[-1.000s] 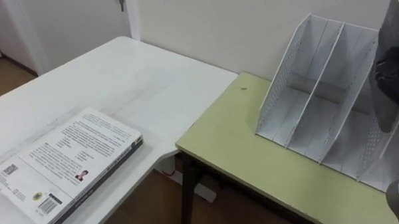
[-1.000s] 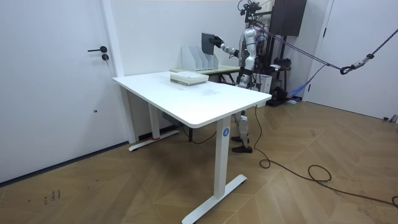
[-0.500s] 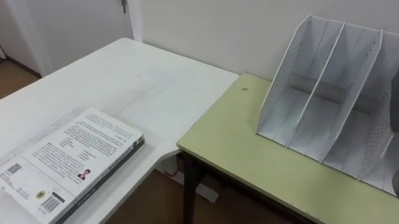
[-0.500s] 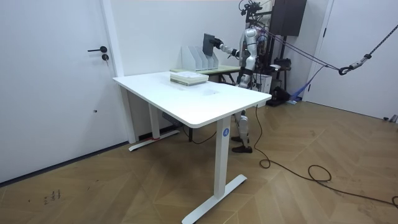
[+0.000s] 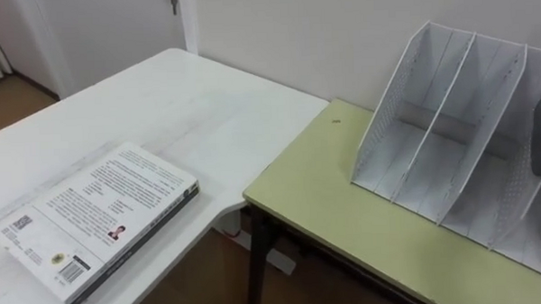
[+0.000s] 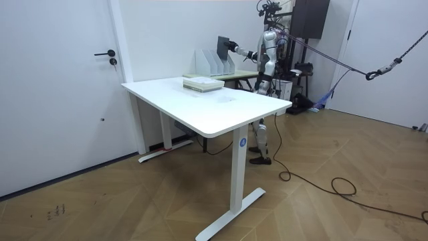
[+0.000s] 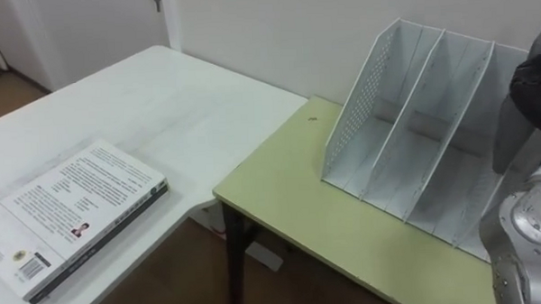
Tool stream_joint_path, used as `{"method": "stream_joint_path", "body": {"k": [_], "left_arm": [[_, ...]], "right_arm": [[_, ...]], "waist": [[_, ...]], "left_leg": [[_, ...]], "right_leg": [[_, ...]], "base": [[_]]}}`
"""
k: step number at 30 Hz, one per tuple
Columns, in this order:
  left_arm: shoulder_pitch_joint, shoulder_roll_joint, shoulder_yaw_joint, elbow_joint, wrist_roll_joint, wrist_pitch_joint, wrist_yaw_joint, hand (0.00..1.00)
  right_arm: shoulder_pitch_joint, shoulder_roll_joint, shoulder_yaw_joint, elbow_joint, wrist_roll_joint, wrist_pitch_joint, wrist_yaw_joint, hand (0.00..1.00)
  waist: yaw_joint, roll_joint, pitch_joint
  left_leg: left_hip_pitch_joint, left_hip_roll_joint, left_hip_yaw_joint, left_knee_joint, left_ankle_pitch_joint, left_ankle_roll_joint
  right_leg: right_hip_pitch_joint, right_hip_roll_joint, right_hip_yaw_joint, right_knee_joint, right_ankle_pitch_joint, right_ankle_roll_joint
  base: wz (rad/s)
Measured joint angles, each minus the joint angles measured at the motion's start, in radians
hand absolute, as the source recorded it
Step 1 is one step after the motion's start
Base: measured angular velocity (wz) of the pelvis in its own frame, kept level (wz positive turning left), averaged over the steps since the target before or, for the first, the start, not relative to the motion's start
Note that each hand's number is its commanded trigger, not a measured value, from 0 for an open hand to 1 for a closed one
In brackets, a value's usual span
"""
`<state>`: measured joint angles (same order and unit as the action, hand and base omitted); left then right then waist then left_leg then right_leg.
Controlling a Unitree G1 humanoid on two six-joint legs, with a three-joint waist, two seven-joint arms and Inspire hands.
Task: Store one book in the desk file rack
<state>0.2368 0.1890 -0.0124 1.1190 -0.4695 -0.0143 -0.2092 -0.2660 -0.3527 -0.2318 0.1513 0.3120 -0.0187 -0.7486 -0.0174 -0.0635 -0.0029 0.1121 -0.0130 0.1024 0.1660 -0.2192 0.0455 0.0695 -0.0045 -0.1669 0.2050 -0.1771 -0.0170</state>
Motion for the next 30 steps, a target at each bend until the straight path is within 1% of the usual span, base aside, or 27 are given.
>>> {"method": "stream_joint_path", "body": {"k": [2,4,10,15,16,19,20,23,25,27,30], "left_arm": [[0.0,0.0,0.01,0.0,0.0,0.011,0.0,0.0],[0.0,0.0,0.01,-0.001,0.0,0.015,0.0,0.0],[0.0,0.0,0.029,-0.001,0.001,0.027,0.0,0.0],[0.001,0.001,0.038,-0.003,0.009,0.03,0.0,0.0],[0.002,0.001,0.042,-0.005,0.016,0.03,0.0,0.0],[0.002,0.004,0.046,-0.012,0.042,0.03,-0.001,0.0],[0.002,0.004,0.046,-0.013,0.042,0.029,-0.001,0.0],[0.003,0.01,0.045,-0.013,0.042,0.03,0.0,0.0],[0.003,0.011,0.045,-0.013,0.042,0.03,0.001,0.0],[0.003,0.012,0.045,-0.014,0.042,0.031,0.002,0.0],[0.005,0.013,0.046,-0.027,0.042,0.037,0.003,0.0]], "right_arm": [[0.0,0.0,0.0,0.012,0.001,0.015,0.005,1.0],[0.0,0.0,0.0,0.012,0.001,0.021,0.01,1.0],[0.0,0.0,0.0,0.015,0.001,0.026,0.011,1.0],[-0.019,-0.004,-0.017,0.055,0.033,0.037,0.044,1.0],[-0.032,-0.008,-0.021,0.07,0.044,0.043,0.046,1.0],[-0.073,-0.026,-0.024,0.113,0.045,0.045,0.051,1.0],[-0.083,-0.039,-0.024,0.126,0.045,0.046,0.053,1.0],[-0.114,-0.059,-0.024,0.164,0.047,0.046,0.067,1.0],[-0.13,-0.065,-0.024,0.188,0.05,0.046,0.076,1.0],[-0.145,-0.065,-0.024,0.208,0.05,0.055,0.078,1.0],[-0.151,-0.082,-0.024,0.227,0.052,0.079,0.088,1.0]], "waist": [[-0.001,-0.001,-0.0005],[-0.001,-0.001,-0.0008],[-0.001,-0.001,-0.0009],[-0.002,0.0,-0.0008],[-0.001,0.0,-0.0008],[-0.004,0.003,-0.0011],[-0.004,0.003,-0.0014],[-0.005,0.001,-0.0001],[-0.002,0.001,0.0],[-0.004,0.0,0.0006],[-0.003,-0.004,0.0026]], "left_leg": [[0.0,-0.001,0.0,0.001,0.0,0.0],[0.0,-0.001,0.0,0.001,0.0,0.0],[0.0,0.0,0.003,0.003,0.0,0.0],[-0.001,-0.001,0.002,0.003,0.0,0.0],[-0.002,-0.001,0.002,0.003,0.0,0.0],[-0.006,-0.001,0.002,0.004,0.0,0.0],[-0.006,-0.001,0.002,0.004,0.0,0.0],[-0.006,-0.001,0.001,0.005,0.0,0.0],[-0.007,-0.001,0.001,0.006,0.0,0.0],[-0.01,-0.001,0.0,0.009,0.0,0.0],[-0.015,-0.001,0.001,0.014,0.0,0.0]], "right_leg": [[0.0,-0.001,0.0,0.001,0.0,0.0],[0.001,-0.001,0.0,0.001,0.0,0.0],[0.002,-0.001,0.0,0.002,0.0,0.0],[0.001,-0.001,-0.001,0.001,0.0,0.0],[0.0,-0.001,-0.001,0.001,0.0,0.0],[-0.002,-0.003,-0.007,0.001,0.0,0.0],[-0.001,-0.003,-0.008,0.001,0.0,0.0],[0.0,-0.004,-0.013,0.001,0.0,0.0],[0.001,-0.005,-0.016,0.001,0.0,0.0],[0.001,-0.006,-0.017,0.0,0.0,0.0],[0.0,-0.008,-0.022,0.0,0.0,0.0]], "base": [[0.0],[0.0],[0.0],[0.0],[0.0],[0.02],[0.03],[0.04],[0.02],[0.05],[0.06]]}}
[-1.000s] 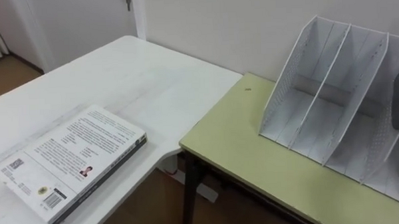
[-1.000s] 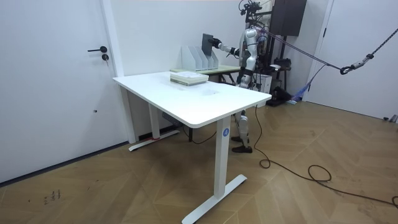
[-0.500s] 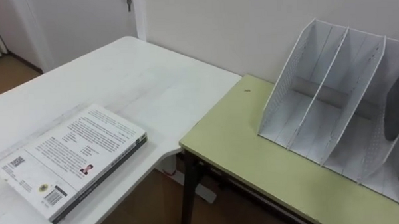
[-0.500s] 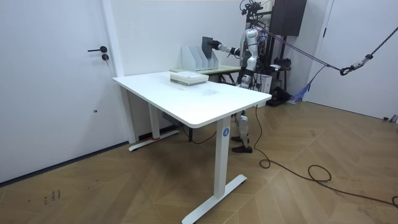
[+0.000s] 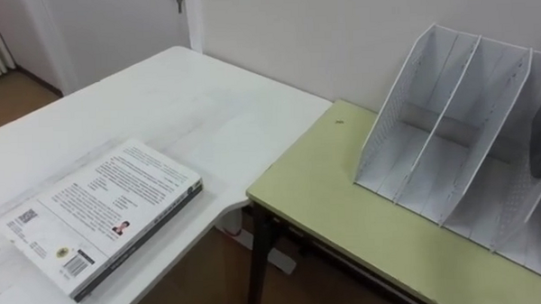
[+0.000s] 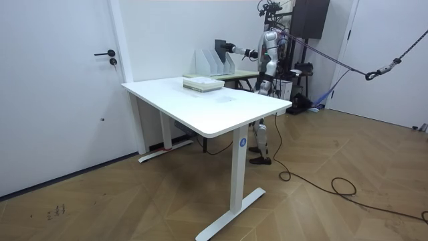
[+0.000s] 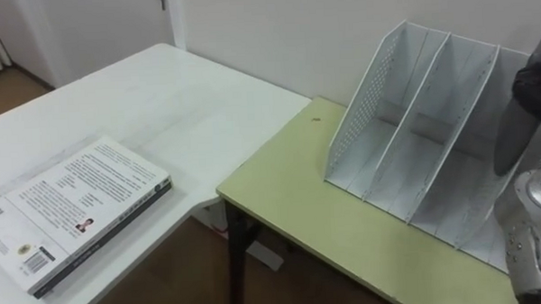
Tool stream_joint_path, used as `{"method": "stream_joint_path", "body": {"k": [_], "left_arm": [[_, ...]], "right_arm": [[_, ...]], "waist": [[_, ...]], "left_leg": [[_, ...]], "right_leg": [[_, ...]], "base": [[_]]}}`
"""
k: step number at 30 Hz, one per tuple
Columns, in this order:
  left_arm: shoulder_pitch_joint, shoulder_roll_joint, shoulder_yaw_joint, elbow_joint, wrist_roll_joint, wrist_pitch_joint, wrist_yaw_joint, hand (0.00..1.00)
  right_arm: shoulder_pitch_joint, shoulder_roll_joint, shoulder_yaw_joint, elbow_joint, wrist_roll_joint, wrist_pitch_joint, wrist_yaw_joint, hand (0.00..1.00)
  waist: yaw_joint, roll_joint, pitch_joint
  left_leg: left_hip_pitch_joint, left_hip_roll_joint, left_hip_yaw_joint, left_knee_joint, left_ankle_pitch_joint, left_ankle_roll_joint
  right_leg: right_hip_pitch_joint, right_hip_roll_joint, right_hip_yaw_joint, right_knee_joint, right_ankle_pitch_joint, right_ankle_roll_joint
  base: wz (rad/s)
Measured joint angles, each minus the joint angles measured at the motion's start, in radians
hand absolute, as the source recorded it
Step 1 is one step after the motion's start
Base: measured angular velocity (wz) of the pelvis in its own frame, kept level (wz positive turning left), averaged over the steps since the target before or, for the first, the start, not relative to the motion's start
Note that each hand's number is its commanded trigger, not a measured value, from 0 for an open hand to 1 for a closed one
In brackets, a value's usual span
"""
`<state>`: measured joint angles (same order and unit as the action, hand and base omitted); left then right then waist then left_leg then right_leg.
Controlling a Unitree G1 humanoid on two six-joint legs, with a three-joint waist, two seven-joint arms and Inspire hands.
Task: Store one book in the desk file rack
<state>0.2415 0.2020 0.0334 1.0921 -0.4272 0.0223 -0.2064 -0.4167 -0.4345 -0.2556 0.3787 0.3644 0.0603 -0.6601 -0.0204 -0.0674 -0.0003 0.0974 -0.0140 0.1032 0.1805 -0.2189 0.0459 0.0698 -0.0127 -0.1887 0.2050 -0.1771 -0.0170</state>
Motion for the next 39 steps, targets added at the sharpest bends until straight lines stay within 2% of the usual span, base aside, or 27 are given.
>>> {"method": "stream_joint_path", "body": {"k": [5,6,7,10,16,19,30,39], "left_arm": [[0.004,0.003,0.002,-0.002,0.0,0.001,0.0,0.0],[0.004,0.003,0.002,-0.002,0.0,0.001,0.0,0.0],[0.004,0.004,0.002,-0.002,0.0,0.002,0.0,0.0],[0.004,0.006,0.003,-0.001,0.0,0.009,-0.001,0.0],[0.003,0.01,0.003,-0.003,0.0,0.028,-0.001,0.0],[0.003,0.013,0.003,-0.006,0.0,0.039,-0.001,0.0],[0.003,0.016,0.003,-0.005,0.001,0.044,-0.001,0.0],[0.002,0.016,0.003,-0.005,0.008,0.043,-0.001,0.0]], "right_arm": [[-0.005,-0.005,0.0,0.003,0.005,0.007,0.012,1.0],[-0.005,-0.007,0.0,0.003,0.009,0.007,0.014,0.57],[-0.005,-0.014,0.0,0.003,0.027,0.009,0.019,0.0],[-0.031,-0.029,0.0,0.029,0.032,0.03,0.021,0.0],[-0.073,-0.043,0.0,0.054,0.037,0.035,0.031,0.0],[-0.079,-0.043,0.0,0.054,0.037,0.04,0.039,0.0],[-0.083,-0.044,0.0,0.054,0.036,0.042,0.051,0.0],[-0.083,-0.044,-0.001,0.054,0.037,0.042,0.057,0.0]], "waist": [[0.0,-0.006,-0.0003],[0.001,-0.007,-0.0003],[0.002,-0.008,-0.001],[0.002,-0.01,-0.0013],[0.0,-0.01,-0.0037],[0.001,-0.013,-0.0077],[-0.001,-0.013,-0.0072],[-0.006,-0.007,-0.0031]], "left_leg": [[0.0,-0.001,0.001,0.004,0.0,0.0],[-0.001,-0.001,0.001,0.005,0.0,0.0],[-0.002,-0.001,0.001,0.005,0.0,0.0],[-0.002,-0.001,0.001,0.005,0.0,0.0],[0.0,0.001,0.0,0.005,0.0,0.0],[0.001,0.001,0.0,0.006,0.0,0.0],[0.001,0.002,-0.006,0.007,0.0,0.0],[0.001,0.001,-0.012,0.005,0.0,0.0]], "right_leg": [[0.0,0.0,0.0,-0.003,0.0,0.0],[0.0,-0.001,0.0,-0.003,0.0,0.0],[0.0,-0.001,0.0,-0.003,0.0,0.0],[0.0,-0.001,0.001,-0.003,0.0,0.0],[0.002,0.001,0.0,-0.002,0.0,0.0],[0.004,0.001,-0.001,-0.002,0.0,0.0],[0.008,-0.002,-0.006,-0.001,0.0,0.0],[0.01,-0.002,-0.01,-0.001,0.0,0.0]], "base": [[0.0],[0.0],[0.0],[0.0],[0.0],[0.0],[0.0],[0.01]]}}
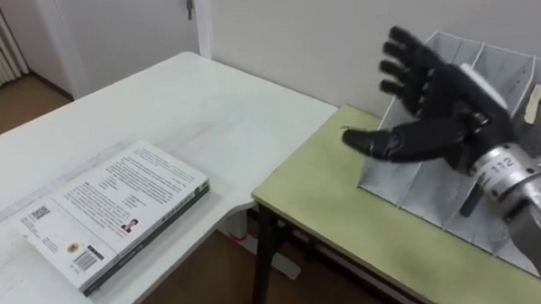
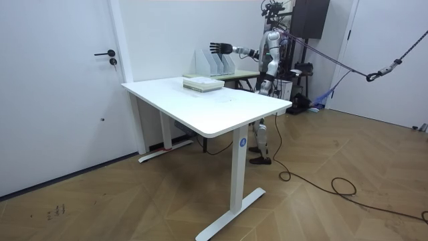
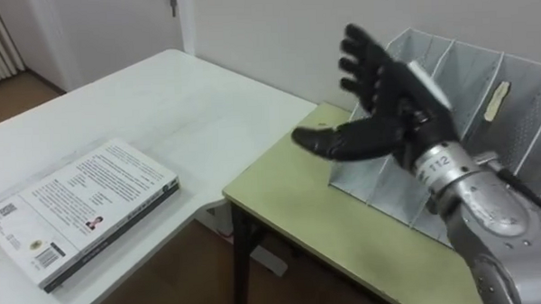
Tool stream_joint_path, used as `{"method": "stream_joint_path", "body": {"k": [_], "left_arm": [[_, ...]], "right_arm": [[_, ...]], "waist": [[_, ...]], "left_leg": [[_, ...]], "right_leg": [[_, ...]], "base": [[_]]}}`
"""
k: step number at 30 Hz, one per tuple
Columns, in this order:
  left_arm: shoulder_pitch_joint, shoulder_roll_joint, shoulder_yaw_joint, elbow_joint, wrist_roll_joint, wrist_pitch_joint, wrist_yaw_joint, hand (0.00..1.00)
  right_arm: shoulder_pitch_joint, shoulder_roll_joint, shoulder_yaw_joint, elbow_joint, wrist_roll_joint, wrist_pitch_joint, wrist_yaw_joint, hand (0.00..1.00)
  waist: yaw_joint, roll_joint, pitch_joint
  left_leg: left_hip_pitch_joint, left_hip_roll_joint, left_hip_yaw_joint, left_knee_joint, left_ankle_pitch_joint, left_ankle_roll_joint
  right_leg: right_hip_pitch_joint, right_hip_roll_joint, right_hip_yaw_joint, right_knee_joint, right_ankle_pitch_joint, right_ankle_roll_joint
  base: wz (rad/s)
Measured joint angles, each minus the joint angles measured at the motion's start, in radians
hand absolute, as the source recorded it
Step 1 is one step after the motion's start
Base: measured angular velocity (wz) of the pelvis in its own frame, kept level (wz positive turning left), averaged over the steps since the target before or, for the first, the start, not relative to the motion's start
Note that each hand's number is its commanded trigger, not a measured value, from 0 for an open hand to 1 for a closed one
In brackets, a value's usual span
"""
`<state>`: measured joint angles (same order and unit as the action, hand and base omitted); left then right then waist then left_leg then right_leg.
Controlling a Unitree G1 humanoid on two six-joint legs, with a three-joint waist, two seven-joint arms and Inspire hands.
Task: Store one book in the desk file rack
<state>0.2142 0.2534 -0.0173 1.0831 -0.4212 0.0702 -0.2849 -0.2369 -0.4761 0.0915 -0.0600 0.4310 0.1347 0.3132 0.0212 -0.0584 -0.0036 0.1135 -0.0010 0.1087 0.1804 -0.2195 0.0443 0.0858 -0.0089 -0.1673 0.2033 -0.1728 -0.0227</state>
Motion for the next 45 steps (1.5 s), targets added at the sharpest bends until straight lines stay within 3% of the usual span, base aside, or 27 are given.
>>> {"method": "stream_joint_path", "body": {"k": [3,5,12,21,24,30,35,41,45], "left_arm": [[-0.03,0.011,-0.033,0.011,0.002,0.007,-0.008,0.0],[-0.048,0.011,-0.045,0.019,-0.001,0.007,-0.008,0.0],[-0.07,0.016,-0.068,0.018,-0.001,0.016,-0.009,0.0],[-0.092,0.003,-0.103,0.039,-0.041,0.017,-0.002,0.0],[-0.09,-0.007,-0.103,0.039,-0.039,0.017,-0.002,0.0],[-0.088,-0.016,-0.102,0.043,-0.041,0.013,0.0,0.0],[-0.077,-0.035,-0.071,0.047,-0.009,0.009,0.019,0.0],[-0.051,-0.051,-0.017,0.055,0.0,-0.008,0.021,0.0],[-0.031,-0.066,0.031,0.053,0.044,-0.007,0.015,0.0]], "right_arm": [[0.079,0.001,0.065,0.018,-0.069,0.0,0.112,0.0],[0.146,0.004,0.112,0.027,-0.147,0.02,0.199,0.0],[0.165,0.02,0.209,0.202,-0.276,0.045,0.351,0.0],[0.187,0.145,0.237,0.524,-0.463,0.063,0.381,0.0],[0.204,0.164,0.225,0.628,-0.517,0.058,0.368,0.0],[0.254,0.205,0.152,0.876,-0.497,0.028,0.277,0.0],[0.308,0.246,0.035,1.088,-0.418,-0.031,0.125,0.0],[0.335,0.283,-0.1,1.214,-0.337,-0.083,-0.037,0.0],[0.336,0.29,-0.156,1.259,-0.313,-0.094,-0.075,0.0]], "waist": [[0.039,-0.004,0.0009],[0.064,-0.007,0.0017],[0.094,-0.006,0.0045],[0.088,0.016,0.0081],[0.088,0.028,0.0078],[0.074,0.032,0.0028],[0.044,0.034,0.0021],[0.011,0.043,0.0027],[-0.012,0.045,0.0045]], "left_leg": [[0.001,0.002,-0.001,-0.001,-0.001,-0.001],[0.0,0.002,-0.002,0.004,-0.001,-0.001],[-0.003,0.002,-0.001,0.0,-0.001,-0.001],[-0.021,0.0,-0.01,0.009,-0.001,-0.001],[-0.017,-0.001,-0.012,0.008,-0.001,-0.001],[-0.017,-0.001,-0.017,0.01,0.0,-0.002],[-0.015,-0.005,-0.03,0.01,0.0,-0.002],[-0.014,-0.005,-0.023,0.0,0.0,-0.001],[-0.017,-0.007,-0.029,-0.001,-0.001,-0.001]], "right_leg": [[0.0,-0.001,0.0,0.0,0.001,-0.001],[0.0,-0.002,-0.001,0.0,0.001,-0.001],[-0.001,-0.001,-0.003,0.0,0.002,-0.002],[-0.009,-0.008,-0.028,0.0,0.003,-0.002],[-0.002,-0.008,-0.028,-0.002,0.003,-0.002],[0.003,-0.008,-0.03,-0.009,0.003,-0.002],[0.02,-0.006,-0.03,-0.035,0.004,0.001],[0.015,-0.005,-0.025,-0.038,0.003,0.002],[0.017,-0.005,-0.027,-0.046,0.002,0.004]], "base": [[0.0],[0.0],[0.0],[0.04],[0.04],[0.01],[0.07],[0.0],[0.02]]}}
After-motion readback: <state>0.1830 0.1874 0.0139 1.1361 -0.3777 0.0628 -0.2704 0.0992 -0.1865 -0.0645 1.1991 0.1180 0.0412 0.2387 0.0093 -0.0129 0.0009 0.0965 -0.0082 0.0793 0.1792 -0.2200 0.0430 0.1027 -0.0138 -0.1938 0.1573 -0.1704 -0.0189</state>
